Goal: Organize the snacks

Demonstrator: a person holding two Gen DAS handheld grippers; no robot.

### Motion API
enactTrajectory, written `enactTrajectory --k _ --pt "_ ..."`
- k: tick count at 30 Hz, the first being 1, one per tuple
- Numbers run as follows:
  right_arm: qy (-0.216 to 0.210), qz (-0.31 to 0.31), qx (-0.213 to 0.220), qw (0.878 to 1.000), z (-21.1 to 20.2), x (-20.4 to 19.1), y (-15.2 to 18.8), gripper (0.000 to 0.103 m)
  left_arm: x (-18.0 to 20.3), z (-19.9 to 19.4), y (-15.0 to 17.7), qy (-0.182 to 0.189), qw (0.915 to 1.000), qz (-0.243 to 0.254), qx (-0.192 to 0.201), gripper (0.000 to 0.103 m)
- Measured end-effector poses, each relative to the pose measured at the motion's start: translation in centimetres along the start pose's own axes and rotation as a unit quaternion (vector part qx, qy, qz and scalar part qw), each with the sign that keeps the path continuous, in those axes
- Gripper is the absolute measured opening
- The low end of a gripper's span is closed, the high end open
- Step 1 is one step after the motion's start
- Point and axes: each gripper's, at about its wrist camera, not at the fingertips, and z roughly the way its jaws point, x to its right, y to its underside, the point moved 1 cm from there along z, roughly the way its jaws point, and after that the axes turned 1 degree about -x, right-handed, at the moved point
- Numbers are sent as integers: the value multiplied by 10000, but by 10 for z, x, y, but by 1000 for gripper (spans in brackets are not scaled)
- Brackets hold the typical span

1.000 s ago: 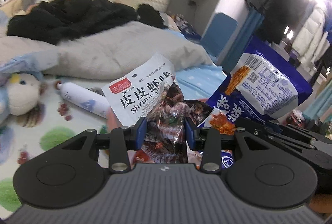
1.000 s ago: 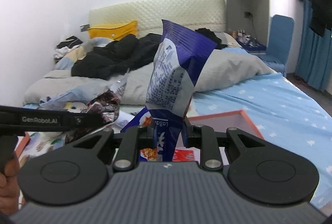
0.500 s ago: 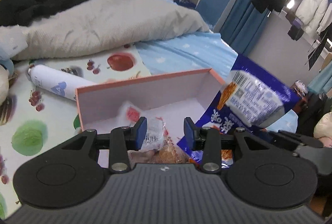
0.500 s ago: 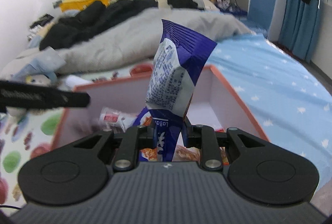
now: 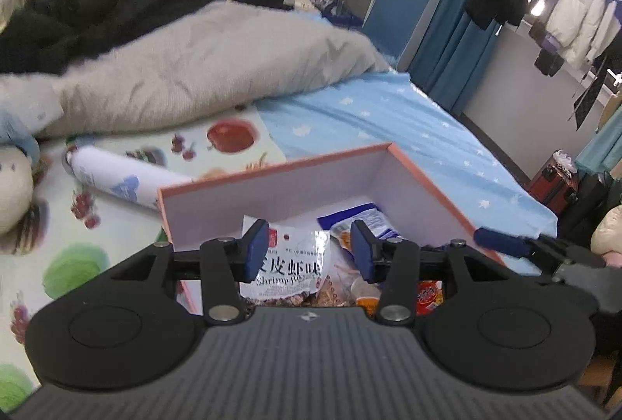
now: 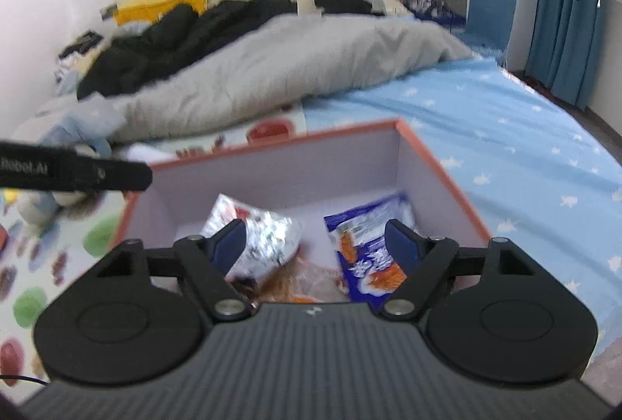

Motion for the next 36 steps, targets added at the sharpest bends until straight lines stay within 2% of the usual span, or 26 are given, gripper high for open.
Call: enactTrajectory --k 4,7,10,12,14,17,25,32,36 --pt "-87 -34 409 9991 -36 -6 -18 80 3 -32 -7 79 9998 33 177 54" --pt "-121 -62 680 9976 -63 -13 -27 80 9 -58 -10 49 9989 207 408 64" --pt "-138 -39 893 9959 -85 -18 -30 80 16 -83 -9 42 9976 340 598 68" --pt "-144 -25 976 9951 -96 -22 -29 80 19 -96 -7 9 9970 399 662 73" --pt "-155 9 1038 9945 -107 -24 -27 80 21 -108 -4 -22 9964 420 739 89" --pt "-167 27 1145 9933 -121 -29 -23 80 22 -124 4 -71 9957 454 800 96" --pt "-38 188 1196 9926 -144 -37 -3 80 19 -154 30 -171 9952 382 882 103" --pt "13 307 970 9948 -151 -40 26 80 18 -166 52 -180 9955 443 815 103" --pt "198 281 748 9966 -147 -38 44 80 15 -171 66 -322 9959 320 788 103"
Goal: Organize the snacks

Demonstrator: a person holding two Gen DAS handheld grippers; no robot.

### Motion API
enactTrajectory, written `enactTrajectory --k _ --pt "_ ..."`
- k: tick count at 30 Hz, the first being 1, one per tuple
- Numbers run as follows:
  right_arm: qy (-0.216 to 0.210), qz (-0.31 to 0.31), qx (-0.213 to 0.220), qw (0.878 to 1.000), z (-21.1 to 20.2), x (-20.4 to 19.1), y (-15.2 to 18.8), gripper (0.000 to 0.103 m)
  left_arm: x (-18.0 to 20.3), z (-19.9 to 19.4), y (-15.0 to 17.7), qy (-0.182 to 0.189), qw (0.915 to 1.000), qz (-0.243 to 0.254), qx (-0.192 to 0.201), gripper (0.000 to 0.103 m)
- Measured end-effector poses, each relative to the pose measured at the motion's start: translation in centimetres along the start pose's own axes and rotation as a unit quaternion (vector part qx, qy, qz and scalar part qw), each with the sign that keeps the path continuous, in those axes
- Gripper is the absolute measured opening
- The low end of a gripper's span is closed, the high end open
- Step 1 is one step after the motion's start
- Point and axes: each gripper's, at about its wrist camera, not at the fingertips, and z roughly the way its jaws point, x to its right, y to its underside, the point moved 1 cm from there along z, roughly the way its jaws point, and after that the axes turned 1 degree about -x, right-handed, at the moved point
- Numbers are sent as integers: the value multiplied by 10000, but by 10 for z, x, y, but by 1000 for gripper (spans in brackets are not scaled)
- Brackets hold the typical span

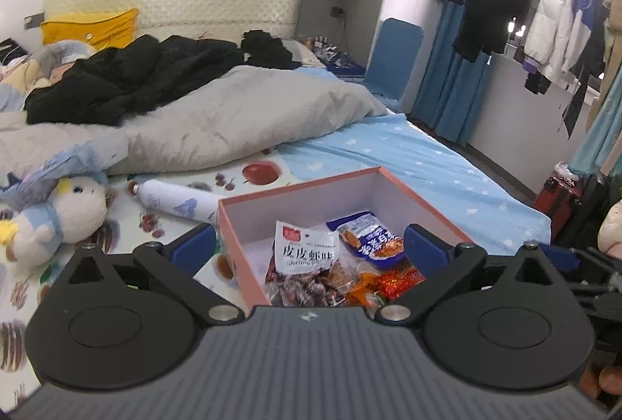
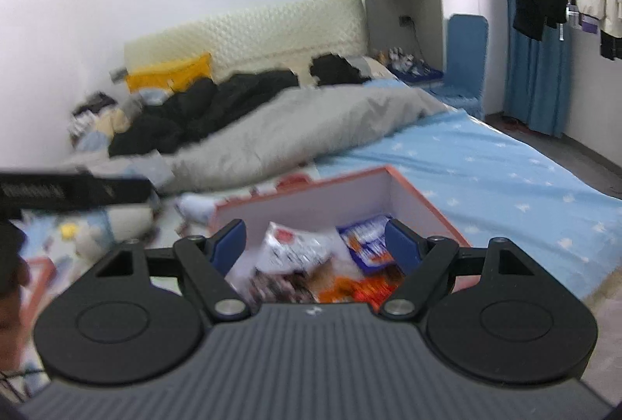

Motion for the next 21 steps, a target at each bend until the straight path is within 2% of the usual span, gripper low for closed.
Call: enactTrajectory --k 8,21 --pt "306 53 -40 9995 2 6 17 80 3 3 27 -79 9997 -41 -245 103" --pt "157 54 -136 9998 3 3 22 80 -2 16 30 -272 9986 -66 -458 103"
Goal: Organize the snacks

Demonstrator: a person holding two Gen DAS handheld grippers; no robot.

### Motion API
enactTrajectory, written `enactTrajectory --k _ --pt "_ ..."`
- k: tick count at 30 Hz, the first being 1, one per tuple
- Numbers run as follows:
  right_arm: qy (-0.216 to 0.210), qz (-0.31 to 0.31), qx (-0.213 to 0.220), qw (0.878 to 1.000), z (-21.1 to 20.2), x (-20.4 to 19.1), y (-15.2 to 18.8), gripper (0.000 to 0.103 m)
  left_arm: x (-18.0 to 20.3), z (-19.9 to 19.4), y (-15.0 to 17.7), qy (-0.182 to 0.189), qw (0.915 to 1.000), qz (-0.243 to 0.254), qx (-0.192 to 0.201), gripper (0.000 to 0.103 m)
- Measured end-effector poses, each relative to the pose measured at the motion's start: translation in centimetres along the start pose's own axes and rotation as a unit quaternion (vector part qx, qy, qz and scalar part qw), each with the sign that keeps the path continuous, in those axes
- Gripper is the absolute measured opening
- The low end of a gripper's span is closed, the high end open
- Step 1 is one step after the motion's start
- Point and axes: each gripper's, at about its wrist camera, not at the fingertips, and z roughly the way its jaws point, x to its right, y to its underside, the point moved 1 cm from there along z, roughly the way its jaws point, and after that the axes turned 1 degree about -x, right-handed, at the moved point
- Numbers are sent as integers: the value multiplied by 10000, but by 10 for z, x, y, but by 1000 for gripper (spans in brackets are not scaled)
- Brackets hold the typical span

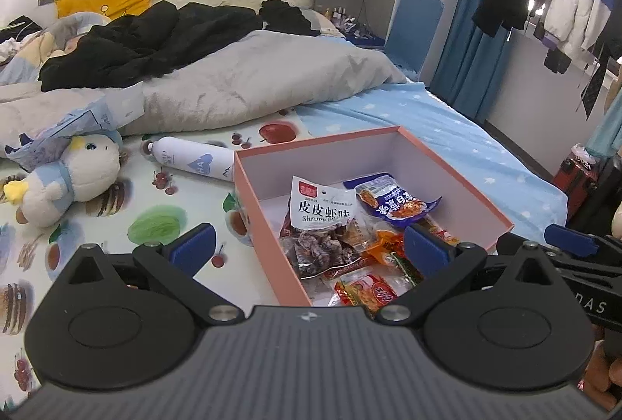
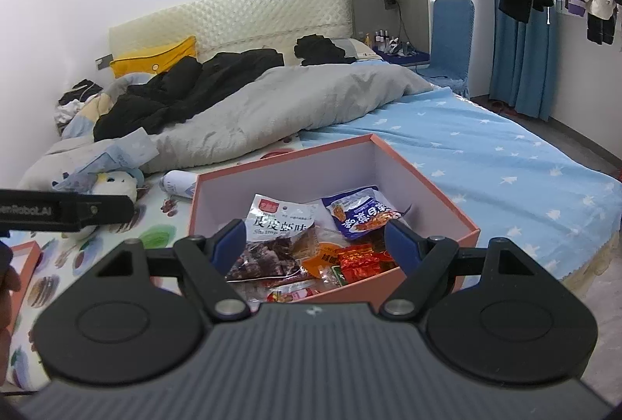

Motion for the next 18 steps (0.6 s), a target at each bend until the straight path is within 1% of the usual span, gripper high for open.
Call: enactTrajectory --k 7,9,11,13,18 --pt "-45 139 -51 9999 2 2 0 81 -2 2 0 -91 9999 -3 -62 103" --pt "-7 161 -70 9998 4 3 0 96 -2 3 0 -105 9999 -4 -73 103" --pt "15 225 -16 9997 4 6 0 97 -2 3 0 -111 9999 -13 -94 103" --pt "-15 255 21 9997 2 7 0 103 -1 4 0 -83 9999 -23 -116 103" --pt "-22 202 -18 9998 3 6 -1 103 -2 3 0 -109 9999 -25 -102 103"
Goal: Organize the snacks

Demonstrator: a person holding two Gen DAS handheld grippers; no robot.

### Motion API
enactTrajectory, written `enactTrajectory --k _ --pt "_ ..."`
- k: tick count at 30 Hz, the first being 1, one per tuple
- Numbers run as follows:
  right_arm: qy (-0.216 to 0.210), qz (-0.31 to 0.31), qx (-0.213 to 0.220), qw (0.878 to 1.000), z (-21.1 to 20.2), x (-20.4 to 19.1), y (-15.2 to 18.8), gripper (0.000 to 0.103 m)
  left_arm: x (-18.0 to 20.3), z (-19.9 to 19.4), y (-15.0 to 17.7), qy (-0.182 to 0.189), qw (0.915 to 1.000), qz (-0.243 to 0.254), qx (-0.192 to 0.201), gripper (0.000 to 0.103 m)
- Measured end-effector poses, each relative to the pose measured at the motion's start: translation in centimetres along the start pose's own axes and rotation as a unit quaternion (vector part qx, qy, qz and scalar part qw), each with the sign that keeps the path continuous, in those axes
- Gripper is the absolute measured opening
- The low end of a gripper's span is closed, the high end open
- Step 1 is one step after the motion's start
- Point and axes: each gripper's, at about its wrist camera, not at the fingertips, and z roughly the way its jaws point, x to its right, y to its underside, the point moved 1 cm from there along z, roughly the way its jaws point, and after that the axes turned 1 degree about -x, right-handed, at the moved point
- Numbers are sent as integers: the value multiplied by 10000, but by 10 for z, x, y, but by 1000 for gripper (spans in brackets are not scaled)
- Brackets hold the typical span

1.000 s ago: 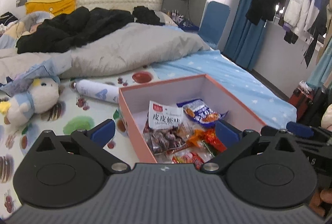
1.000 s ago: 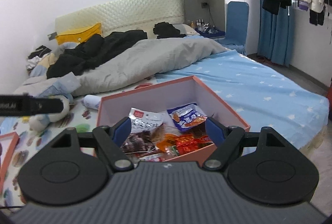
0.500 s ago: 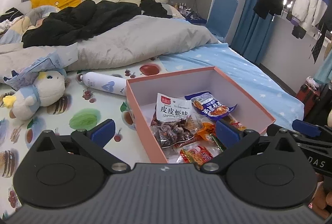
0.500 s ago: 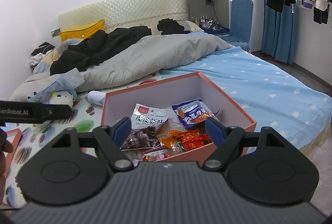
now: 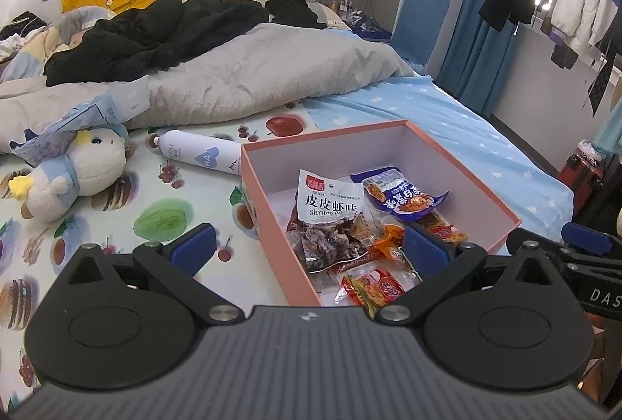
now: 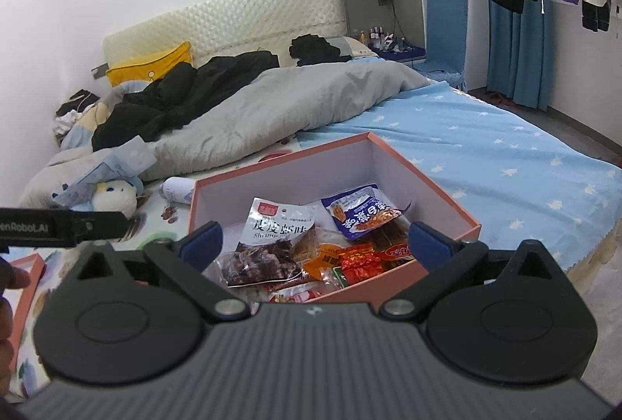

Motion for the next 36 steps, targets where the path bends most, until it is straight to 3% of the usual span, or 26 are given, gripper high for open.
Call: enactTrajectory --k 16,36 --pt "77 -20 -62 9999 5 -1 1 103 1 -2 2 101 9999 16 9 103" --pt "42 -42 -79 10000 5 -1 2 103 1 -3 1 -39 10000 -16 20 103"
